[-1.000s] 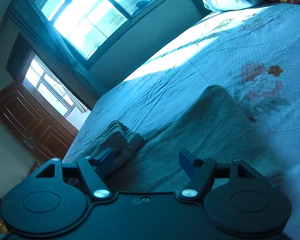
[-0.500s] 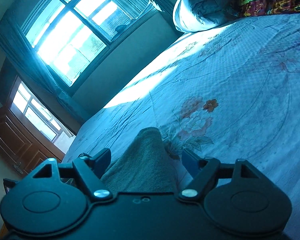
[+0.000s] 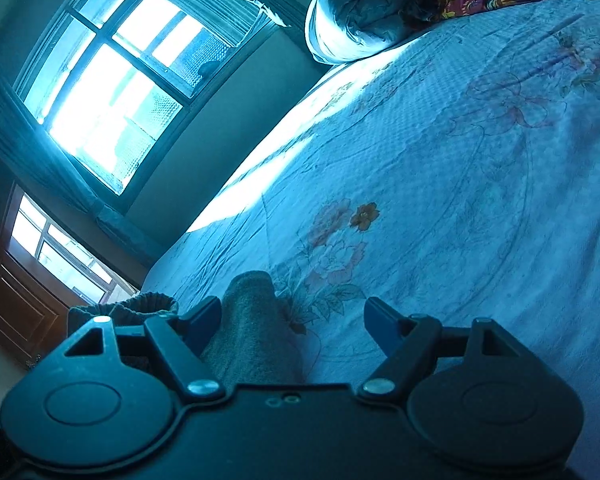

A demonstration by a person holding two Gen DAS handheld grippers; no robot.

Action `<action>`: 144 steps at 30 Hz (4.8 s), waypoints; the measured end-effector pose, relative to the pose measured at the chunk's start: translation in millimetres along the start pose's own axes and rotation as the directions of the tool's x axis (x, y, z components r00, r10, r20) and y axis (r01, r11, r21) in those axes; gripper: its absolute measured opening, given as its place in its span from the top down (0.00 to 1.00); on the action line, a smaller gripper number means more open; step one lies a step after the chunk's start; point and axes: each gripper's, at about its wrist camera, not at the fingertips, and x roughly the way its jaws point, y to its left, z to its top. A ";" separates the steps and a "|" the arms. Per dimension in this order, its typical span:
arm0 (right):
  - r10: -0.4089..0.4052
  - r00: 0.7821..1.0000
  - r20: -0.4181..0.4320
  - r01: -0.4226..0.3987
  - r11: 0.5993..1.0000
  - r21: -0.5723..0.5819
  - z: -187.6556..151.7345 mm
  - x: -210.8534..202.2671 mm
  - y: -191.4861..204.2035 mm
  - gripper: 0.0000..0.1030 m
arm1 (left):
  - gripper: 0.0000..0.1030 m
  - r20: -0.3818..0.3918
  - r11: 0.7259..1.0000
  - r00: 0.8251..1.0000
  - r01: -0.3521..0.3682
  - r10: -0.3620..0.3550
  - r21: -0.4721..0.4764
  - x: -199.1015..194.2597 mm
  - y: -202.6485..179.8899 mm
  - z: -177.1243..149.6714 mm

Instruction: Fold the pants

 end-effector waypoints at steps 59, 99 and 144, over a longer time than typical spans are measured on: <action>0.022 0.977 -0.211 -0.004 0.996 0.086 -51.9 27.1 36.5 0.68 | 0.32 -0.220 0.905 0.958 -0.253 0.185 -0.341 -69.8 70.1 -151.2; -0.055 0.971 -0.231 -0.051 0.901 -0.431 8.8 37.2 99.1 0.21 | 0.07 -0.174 0.931 0.984 -0.022 -0.045 -0.365 -12.6 135.2 -77.4; 0.209 0.856 -0.473 -0.231 0.973 0.011 60.5 266.1 64.7 0.52 | 0.54 -0.091 0.576 0.940 0.124 -0.330 -0.808 197.6 263.9 -100.6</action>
